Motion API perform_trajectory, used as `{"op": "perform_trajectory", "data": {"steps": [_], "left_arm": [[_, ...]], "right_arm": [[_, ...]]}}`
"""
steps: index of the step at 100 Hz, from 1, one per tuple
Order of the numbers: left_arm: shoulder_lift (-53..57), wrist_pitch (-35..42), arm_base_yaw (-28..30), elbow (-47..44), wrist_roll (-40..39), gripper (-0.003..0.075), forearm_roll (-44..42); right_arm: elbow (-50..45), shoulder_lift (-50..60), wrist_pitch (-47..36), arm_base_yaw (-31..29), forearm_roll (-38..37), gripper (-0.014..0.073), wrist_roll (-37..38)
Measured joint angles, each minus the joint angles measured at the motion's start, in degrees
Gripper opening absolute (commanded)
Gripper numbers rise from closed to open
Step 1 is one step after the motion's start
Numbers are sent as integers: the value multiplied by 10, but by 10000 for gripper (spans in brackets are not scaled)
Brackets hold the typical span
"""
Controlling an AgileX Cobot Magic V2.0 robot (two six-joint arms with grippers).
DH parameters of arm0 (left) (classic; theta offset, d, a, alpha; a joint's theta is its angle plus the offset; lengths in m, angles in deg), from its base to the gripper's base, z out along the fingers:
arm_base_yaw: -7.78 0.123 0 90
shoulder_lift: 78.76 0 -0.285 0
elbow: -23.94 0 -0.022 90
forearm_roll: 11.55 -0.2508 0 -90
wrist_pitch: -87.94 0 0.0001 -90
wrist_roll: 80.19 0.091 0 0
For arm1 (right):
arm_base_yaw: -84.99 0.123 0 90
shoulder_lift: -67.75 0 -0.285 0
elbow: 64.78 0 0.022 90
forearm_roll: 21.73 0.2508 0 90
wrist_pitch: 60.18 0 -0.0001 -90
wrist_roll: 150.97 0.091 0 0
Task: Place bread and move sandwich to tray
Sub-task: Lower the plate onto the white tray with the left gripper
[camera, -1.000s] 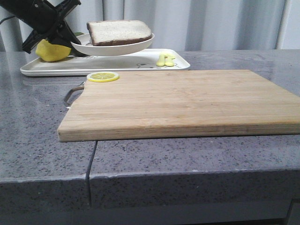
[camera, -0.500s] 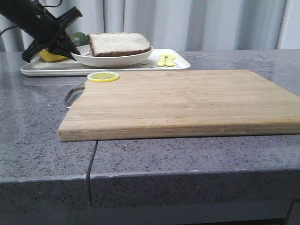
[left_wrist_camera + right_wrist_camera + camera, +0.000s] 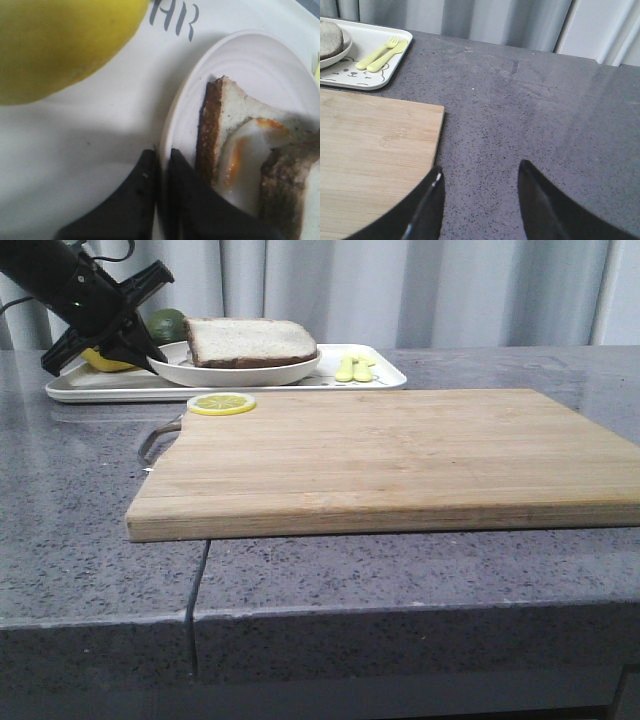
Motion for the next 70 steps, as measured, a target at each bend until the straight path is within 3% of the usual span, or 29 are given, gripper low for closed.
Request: {"op": "perform_trajectory", "data": {"steps": [46,56,70], "left_arm": [[0,-3,0,0,-3,-12,0],[0,-5,0,0,-3,48,0],[0,-5,0,1,-3,197,4]], "right_arm": [[0,0,0,0,0,361,0],[0,0,0,0,0,361,0],[0,0,0,0,0,361,0]]}}
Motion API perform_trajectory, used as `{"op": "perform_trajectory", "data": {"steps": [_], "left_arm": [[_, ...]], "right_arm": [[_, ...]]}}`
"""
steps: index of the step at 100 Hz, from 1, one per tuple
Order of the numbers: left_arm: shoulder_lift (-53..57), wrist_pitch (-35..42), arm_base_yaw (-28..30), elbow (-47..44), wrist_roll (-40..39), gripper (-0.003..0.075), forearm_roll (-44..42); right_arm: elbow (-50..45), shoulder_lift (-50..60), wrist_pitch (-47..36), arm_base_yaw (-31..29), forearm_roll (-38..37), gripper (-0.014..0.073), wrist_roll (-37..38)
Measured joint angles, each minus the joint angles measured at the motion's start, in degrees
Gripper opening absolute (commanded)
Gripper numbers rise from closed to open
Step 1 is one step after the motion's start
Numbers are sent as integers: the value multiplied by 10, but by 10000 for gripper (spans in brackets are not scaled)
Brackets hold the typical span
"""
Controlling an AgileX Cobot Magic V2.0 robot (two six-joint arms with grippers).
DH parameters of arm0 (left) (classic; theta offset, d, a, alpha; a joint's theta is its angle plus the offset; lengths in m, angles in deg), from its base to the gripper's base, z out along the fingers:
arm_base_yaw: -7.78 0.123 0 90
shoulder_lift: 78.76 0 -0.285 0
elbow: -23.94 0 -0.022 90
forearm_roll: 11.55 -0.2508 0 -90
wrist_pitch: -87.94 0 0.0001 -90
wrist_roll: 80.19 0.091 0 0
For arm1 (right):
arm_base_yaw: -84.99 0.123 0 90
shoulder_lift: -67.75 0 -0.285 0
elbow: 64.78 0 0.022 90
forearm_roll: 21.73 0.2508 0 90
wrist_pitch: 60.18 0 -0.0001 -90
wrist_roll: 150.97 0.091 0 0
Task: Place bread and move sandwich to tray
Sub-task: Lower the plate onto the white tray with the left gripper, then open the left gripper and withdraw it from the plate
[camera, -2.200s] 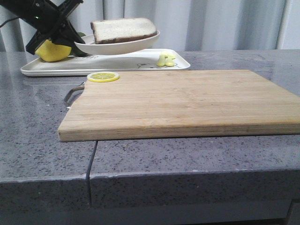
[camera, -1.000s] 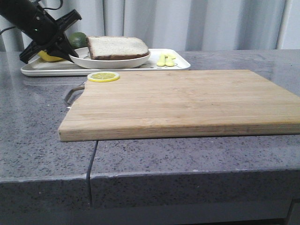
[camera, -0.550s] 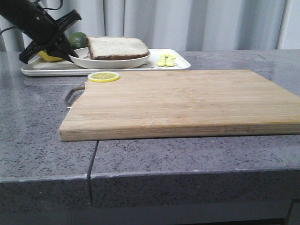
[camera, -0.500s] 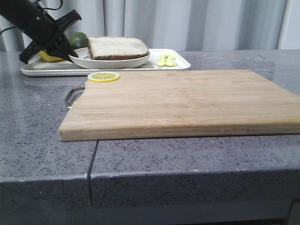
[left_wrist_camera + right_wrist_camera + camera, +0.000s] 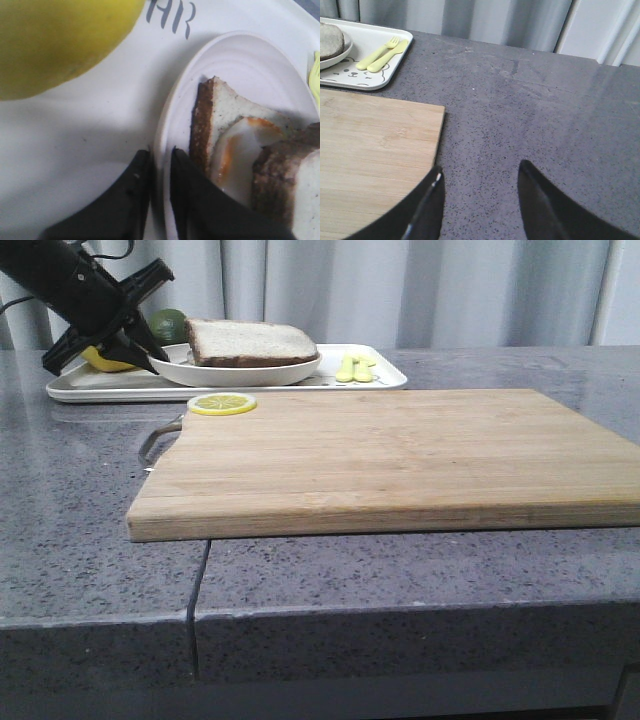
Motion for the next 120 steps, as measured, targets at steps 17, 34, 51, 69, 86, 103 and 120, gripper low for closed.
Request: {"op": "perform_trajectory", "data": {"steps": [17,34,51,69,86,103,120], "left_arm": [[0,-1,0,1,0,274,3],[0,-8,0,1,0,273,3],[12,-20,0,1,0,273,-26],[41,-50,4,1,0,273,-68],[76,-95,13,1,0,273,-116],[135,-128,16,1,0,273,-155],[216,-154,15,1,18,273,-190]], "right_arm": [[0,0,0,0,0,361,0],[0,0,0,0,0,361,0],[0,0,0,0,0,361,0],[0,0,0,0,0,361,0],[0,0,0,0,0,361,0],[0,0,0,0,0,361,1],[0,0,0,0,0,361,1]]}}
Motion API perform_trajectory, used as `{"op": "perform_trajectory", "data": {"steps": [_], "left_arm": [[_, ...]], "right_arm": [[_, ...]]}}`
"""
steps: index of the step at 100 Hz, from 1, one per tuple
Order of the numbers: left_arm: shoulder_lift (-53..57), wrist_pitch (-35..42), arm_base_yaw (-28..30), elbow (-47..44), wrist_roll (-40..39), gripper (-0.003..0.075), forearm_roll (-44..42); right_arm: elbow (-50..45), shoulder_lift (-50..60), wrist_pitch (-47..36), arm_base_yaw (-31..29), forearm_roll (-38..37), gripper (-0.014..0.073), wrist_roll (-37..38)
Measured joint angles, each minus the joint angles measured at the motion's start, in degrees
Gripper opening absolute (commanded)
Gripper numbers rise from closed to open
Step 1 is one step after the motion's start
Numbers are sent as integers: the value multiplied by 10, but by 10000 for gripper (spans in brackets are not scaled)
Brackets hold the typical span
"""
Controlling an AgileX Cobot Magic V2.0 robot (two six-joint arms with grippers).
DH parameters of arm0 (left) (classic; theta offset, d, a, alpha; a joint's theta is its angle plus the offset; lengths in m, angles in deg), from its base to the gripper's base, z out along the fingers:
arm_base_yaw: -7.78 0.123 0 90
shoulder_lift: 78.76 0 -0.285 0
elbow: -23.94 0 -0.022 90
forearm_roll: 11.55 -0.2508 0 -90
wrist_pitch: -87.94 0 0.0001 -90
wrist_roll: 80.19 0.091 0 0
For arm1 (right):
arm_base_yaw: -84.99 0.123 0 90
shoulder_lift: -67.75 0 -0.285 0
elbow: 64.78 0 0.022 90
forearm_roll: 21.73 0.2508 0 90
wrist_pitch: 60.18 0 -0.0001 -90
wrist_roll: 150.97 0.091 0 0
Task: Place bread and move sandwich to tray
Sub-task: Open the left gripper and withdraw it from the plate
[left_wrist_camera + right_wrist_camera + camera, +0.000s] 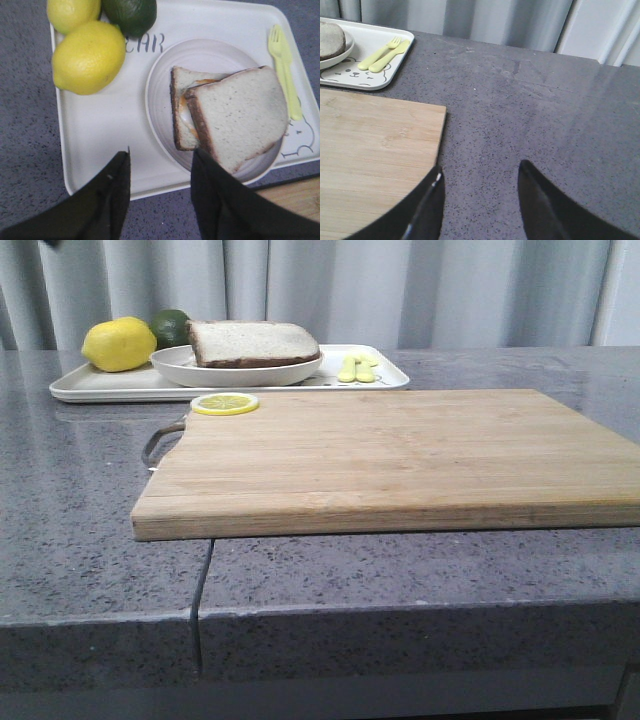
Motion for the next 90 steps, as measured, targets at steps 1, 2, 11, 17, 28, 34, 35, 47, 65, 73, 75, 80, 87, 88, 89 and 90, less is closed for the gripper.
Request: {"op": "perform_trajectory", "data": {"steps": [1,2,11,17,28,34,35,47,65,73,75,80,87,88,89,90], "left_arm": [[4,-1,0,0,2,273,-3],[11,-3,0,0,3,273,-3],[63,-7,0,0,13,273,-12],[96,-7,0,-1,19,273,-13],[164,-5,0,-22,27,273,-13],[205,1,0,-44,35,273,-13],[210,3,0,-51,35,273,-13],[294,44,-5,-136,48,273,-14],[442,146,-18,-331,53,273,-14],[507,202,-22,-436,53,273,-13],[525,216,-23,-461,53,273,-13],[564,248,-25,-520,53,273,-13],[618,290,-25,-598,53,273,-13],[629,293,-26,-606,53,273,-13],[634,301,-26,-621,53,273,-13],[644,305,-26,-628,53,273,-13]], "right_arm": [[0,0,0,0,0,361,0],[0,0,0,0,0,361,0],[0,0,0,0,0,361,0],[0,0,0,0,0,361,0],[0,0,0,0,0,361,0],[0,0,0,0,0,361,0],[0,0,0,0,0,361,0],[0,0,0,0,0,361,0],[0,0,0,0,0,361,0],[0,0,0,0,0,361,0],[0,0,0,0,0,361,0],[0,0,0,0,0,361,0],[0,0,0,0,0,361,0],[0,0,0,0,0,361,0],[0,0,0,0,0,361,0],[0,0,0,0,0,361,0]]}}
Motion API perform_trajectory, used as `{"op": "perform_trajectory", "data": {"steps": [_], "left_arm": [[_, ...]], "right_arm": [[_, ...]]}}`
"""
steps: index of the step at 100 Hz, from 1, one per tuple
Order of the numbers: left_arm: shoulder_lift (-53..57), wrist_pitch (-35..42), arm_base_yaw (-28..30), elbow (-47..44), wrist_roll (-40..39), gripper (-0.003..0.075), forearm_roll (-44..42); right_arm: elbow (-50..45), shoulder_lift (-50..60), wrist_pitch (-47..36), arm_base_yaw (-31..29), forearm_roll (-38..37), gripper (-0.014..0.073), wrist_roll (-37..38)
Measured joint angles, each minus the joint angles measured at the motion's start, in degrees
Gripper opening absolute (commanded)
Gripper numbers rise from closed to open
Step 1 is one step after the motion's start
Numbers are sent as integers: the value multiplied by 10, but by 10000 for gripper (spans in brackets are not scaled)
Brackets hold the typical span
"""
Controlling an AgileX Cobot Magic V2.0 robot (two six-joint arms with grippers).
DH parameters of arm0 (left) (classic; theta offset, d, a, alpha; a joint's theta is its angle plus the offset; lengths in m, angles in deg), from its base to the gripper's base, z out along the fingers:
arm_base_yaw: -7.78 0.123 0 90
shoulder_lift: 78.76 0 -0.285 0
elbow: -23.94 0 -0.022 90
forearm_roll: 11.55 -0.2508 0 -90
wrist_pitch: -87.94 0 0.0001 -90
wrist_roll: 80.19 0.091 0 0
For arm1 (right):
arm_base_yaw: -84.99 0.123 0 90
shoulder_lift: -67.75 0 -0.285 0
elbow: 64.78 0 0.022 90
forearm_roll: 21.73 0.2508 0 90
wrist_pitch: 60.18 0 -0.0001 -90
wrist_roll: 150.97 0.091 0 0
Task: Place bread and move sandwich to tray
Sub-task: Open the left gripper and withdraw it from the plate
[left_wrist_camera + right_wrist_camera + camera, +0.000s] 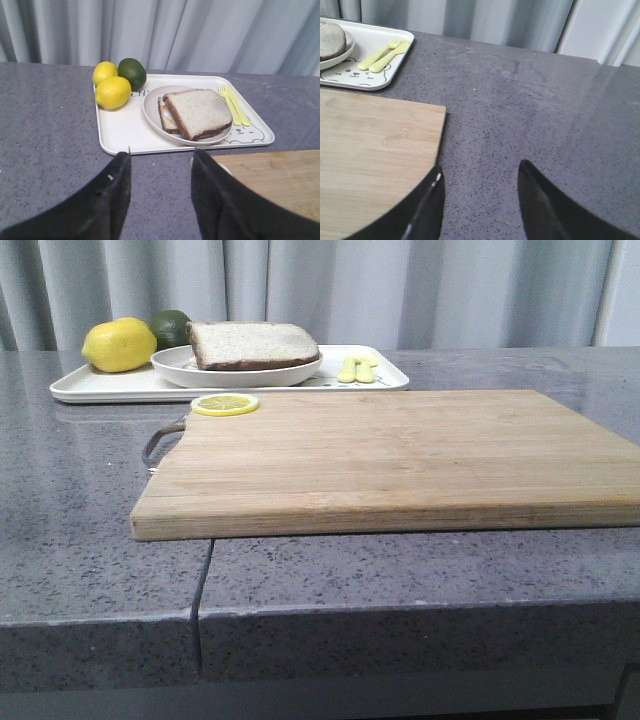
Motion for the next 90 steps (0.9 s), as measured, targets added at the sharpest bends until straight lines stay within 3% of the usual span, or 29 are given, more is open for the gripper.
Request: {"op": "perform_trajectory", "data": {"steps": [34,69,77,90], "left_arm": [[220,136,0,-273,0,252,2],[281,159,0,-318,0,160,4],[281,160,0,-318,0,132,5],[281,161,0,-318,0,62,6]], "right_arm": [[0,0,0,0,0,361,0],[0,0,0,0,0,351,0],[0,0,0,0,0,300,0],[0,0,6,0,0,123,0]]}}
